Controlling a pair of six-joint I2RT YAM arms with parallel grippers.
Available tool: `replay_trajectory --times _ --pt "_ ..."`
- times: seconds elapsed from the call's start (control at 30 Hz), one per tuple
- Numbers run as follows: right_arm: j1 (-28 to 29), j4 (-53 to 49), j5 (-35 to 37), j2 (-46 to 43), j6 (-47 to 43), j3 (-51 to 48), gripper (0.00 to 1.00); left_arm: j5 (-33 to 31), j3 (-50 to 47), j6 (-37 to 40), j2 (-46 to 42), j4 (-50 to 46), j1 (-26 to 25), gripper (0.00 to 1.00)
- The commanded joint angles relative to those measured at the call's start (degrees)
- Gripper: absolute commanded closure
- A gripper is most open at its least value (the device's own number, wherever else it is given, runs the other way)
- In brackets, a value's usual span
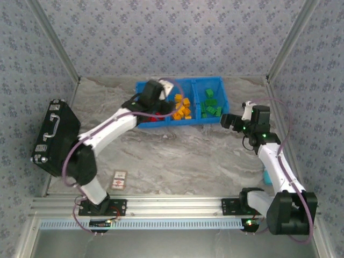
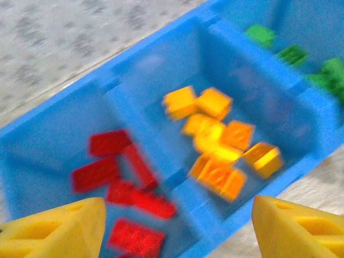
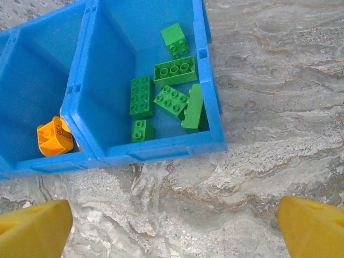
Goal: Sort the legos into containers by color
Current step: Reset both arms
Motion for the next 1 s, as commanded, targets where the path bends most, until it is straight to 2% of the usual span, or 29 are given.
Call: replay_trajectory --times 0.0,0.1,0.17,0.23,0.27,0.3,0.37,0.43,0.5,0.7,0.87,0.93,0.97 --pt "1.51 -3.0 4.62 -1.11 0.52 1.2 0.01 -4.05 -10.68 -1.03 -11.53 6.4 3.9 0.26" --pt "2.61 -4.23 8.15 -0.83 0.54 1.4 0.01 -4.22 -22.1 -2.14 -23.56 8.98 10.08 0.25" --pt "3.85 -3.36 13.59 -0.87 0.27 0.79 0.01 -6.86 -31.83 0.68 -32.27 13.94 14.22 0.24" --pt "5.41 -0.51 19.68 -1.33 0.18 -0.64 0.01 -14.3 -42.47 3.48 -40.51 22.14 18.2 0.19" --pt "6.07 1.33 22.22 -1.59 0.27 -1.81 0.01 -20.8 -46.69 2.96 -44.13 26.54 19.96 0.15" --pt "6.35 3.16 22.6 -1.68 -0.16 -2.99 0.01 -23.77 -50.41 2.16 -46.18 30.21 22.65 0.14" --pt "6.87 5.32 22.72 -1.8 -0.83 -4.11 0.01 -23.06 -54.77 -1.28 -47.2 34.87 28.19 0.14" --pt "7.6 5.66 22.55 -1.75 -1.79 -4.44 0.01 -17.55 -57.89 -6.19 -45.12 38.33 33.67 0.14" --pt "8.52 5.39 23.56 -1.74 -3.53 -4.64 0.01 -12.69 -60.56 -9.7 -40.89 42.69 36.56 0.14" --pt "9.87 8.87 21.76 -3.85 -4.84 -9.46 0.01 -7.75 -65.52 -8.22 -23.6 63.62 36.95 0.13" --pt "10.81 11.68 27.49 -7.74 -6.12 -14.21 0.01 -2.2 -59.94 -6.55 -10.82 67.88 37.15 0.13" --pt "10.42 11.22 28.33 -9.14 -7.18 -14.58 0.01 -1.87 -60.22 -5.33 -3.19 77.47 36.77 0.11" --pt "10.24 11.17 28.38 -9.72 -7.81 -14.7 0.01 -1.95 -59.0 -4.63 -3.94 75.61 36.3 0.09"
